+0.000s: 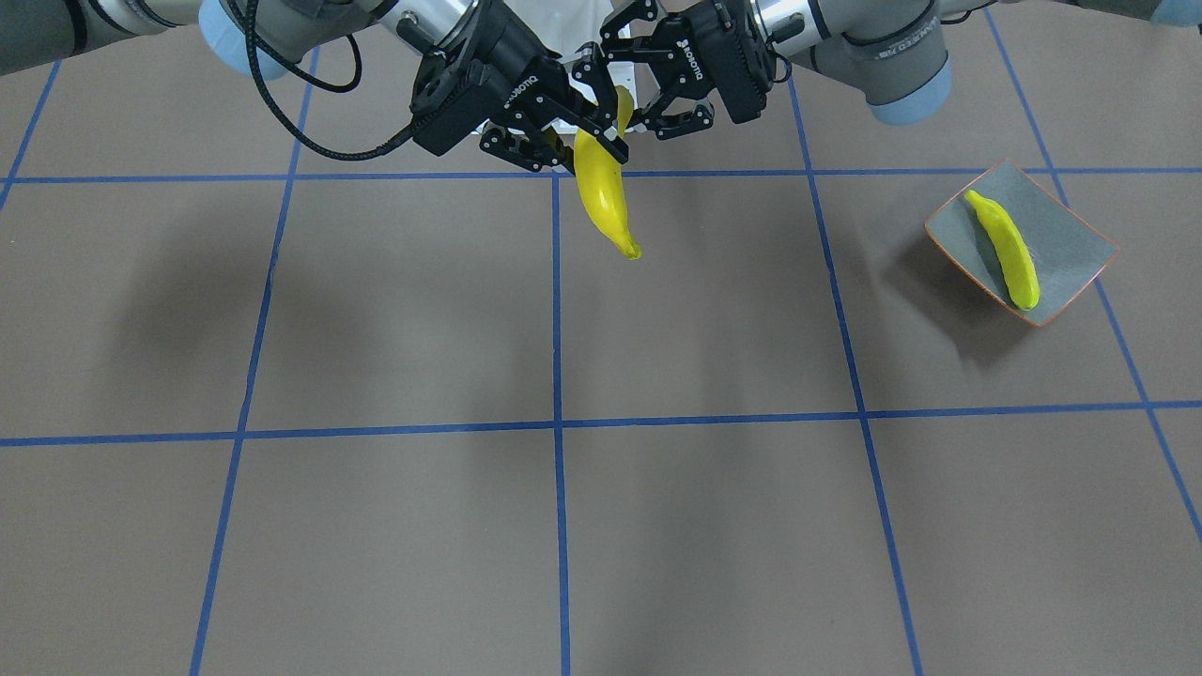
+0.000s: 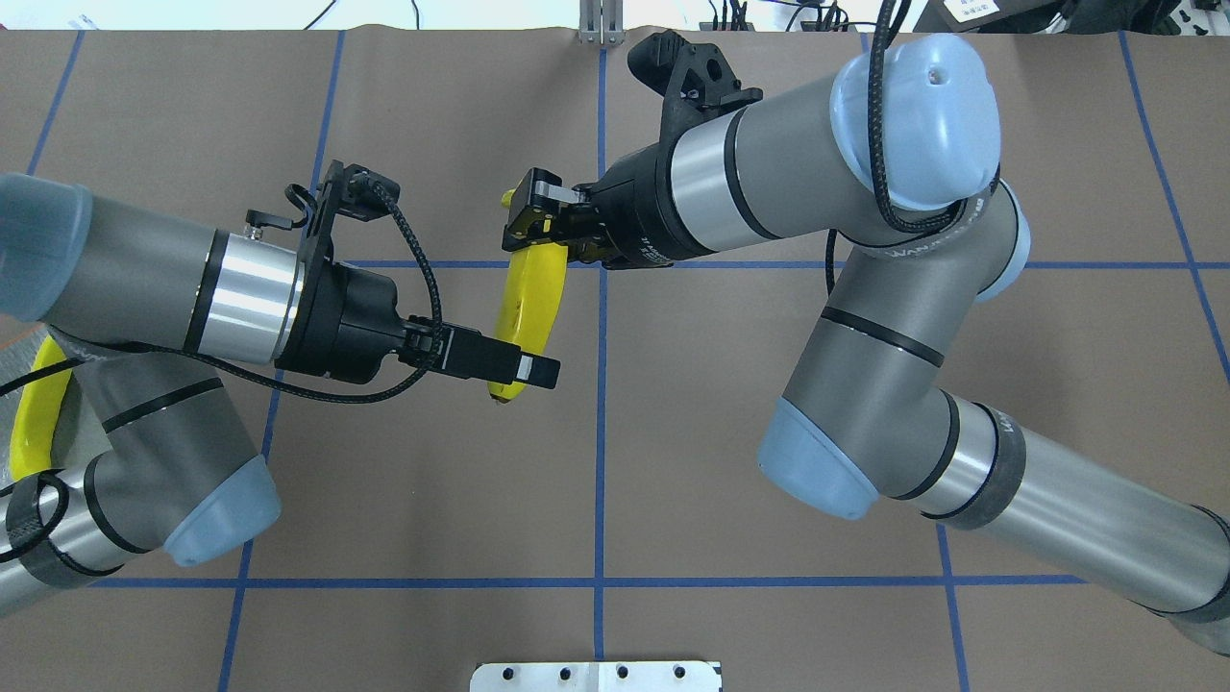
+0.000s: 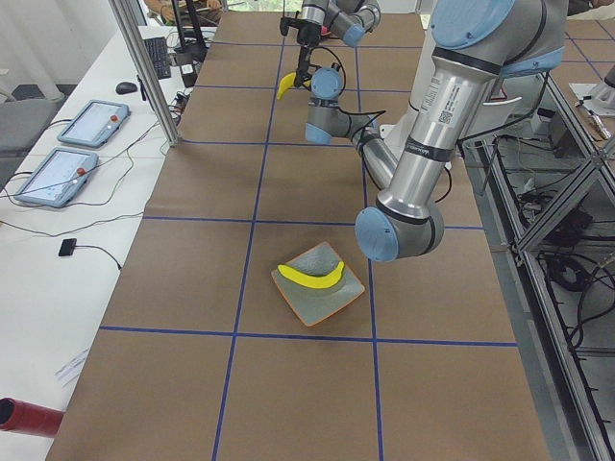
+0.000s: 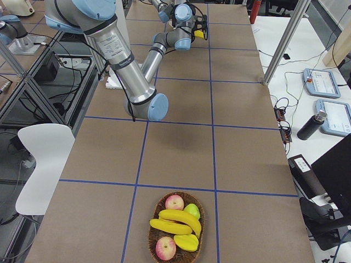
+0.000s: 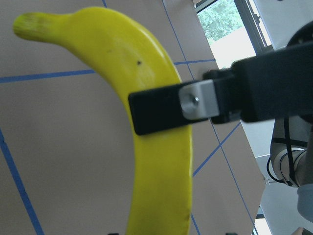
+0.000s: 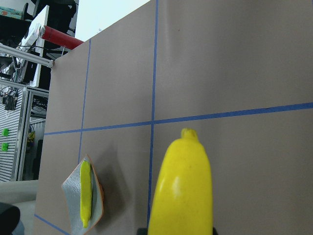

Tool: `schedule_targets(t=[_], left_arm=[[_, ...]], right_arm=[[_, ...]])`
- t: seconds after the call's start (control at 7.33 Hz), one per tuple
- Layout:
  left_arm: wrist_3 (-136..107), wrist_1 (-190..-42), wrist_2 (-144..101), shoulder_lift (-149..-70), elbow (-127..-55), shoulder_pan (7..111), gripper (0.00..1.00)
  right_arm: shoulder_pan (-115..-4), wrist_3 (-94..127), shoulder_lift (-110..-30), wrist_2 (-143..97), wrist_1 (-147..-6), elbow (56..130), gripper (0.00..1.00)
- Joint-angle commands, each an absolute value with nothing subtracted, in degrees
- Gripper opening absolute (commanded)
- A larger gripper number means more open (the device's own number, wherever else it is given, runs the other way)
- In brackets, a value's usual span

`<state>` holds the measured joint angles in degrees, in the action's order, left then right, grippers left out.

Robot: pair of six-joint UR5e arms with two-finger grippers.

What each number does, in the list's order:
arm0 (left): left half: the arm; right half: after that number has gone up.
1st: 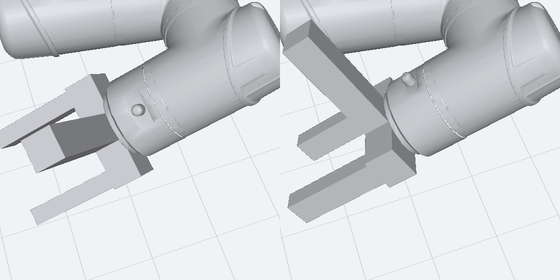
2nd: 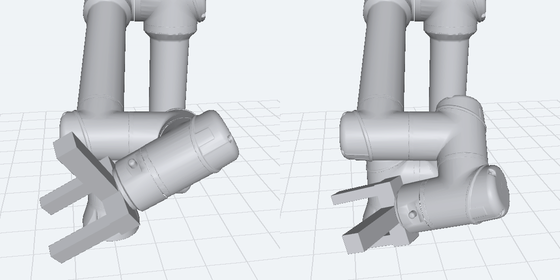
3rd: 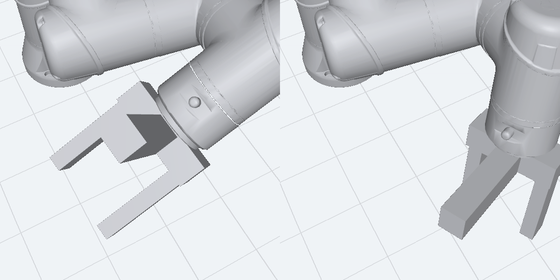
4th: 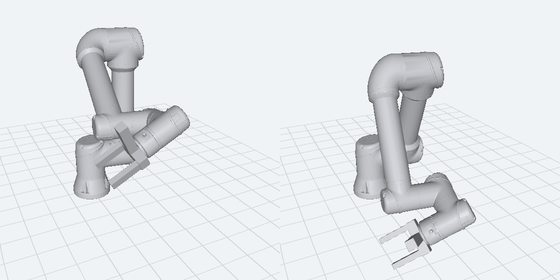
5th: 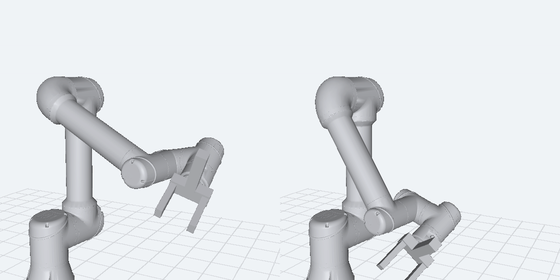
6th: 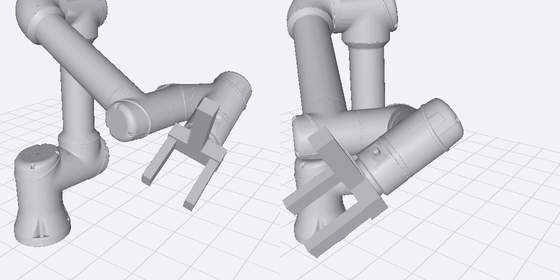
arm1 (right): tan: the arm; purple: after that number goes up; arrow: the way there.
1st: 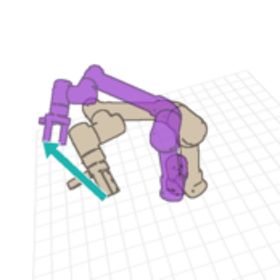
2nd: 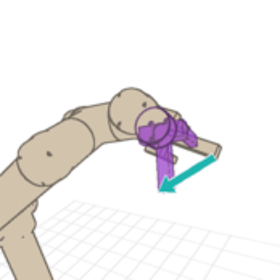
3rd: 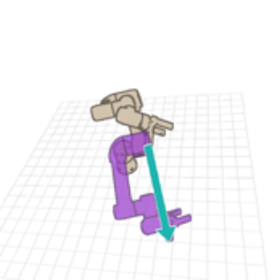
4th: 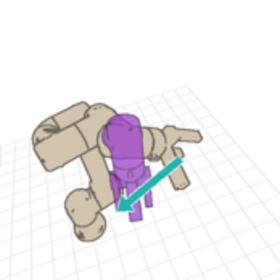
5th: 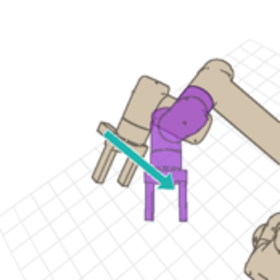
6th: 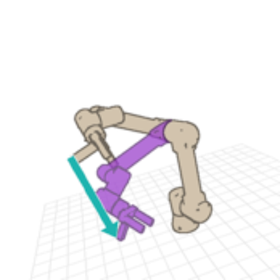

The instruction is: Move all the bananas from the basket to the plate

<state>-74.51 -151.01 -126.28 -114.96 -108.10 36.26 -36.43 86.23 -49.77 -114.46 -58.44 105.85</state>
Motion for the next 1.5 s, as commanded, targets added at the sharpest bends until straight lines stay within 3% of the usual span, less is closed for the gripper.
schedule_targets(t=[0.0, 0.55, 0.96, 1.36], left_arm=[[-74.9, -150.9, -126.3, -115.0, -108.0, 36.1, 0.0], [-75.0, -150.5, -126.4, -111.6, -108.3, 36.5, 0.0], [-74.3, -150.7, -126.0, -95.1, -113.9, 39.4, 0.0], [-60.2, -150.8, -126.1, -77.6, -114.3, 46.4, 0.0]], right_arm=[[-36.5, 86.3, -49.9, -114.1, -57.3, 105.8, 0.99], [-41.0, 85.8, -51.1, -113.7, -57.0, 105.8, 1.0], [-48.3, 81.9, -60.1, -116.4, -58.5, 105.7, 1.0], [-53.2, 71.3, -65.5, -116.8, -64.8, 105.7, 1.0]])
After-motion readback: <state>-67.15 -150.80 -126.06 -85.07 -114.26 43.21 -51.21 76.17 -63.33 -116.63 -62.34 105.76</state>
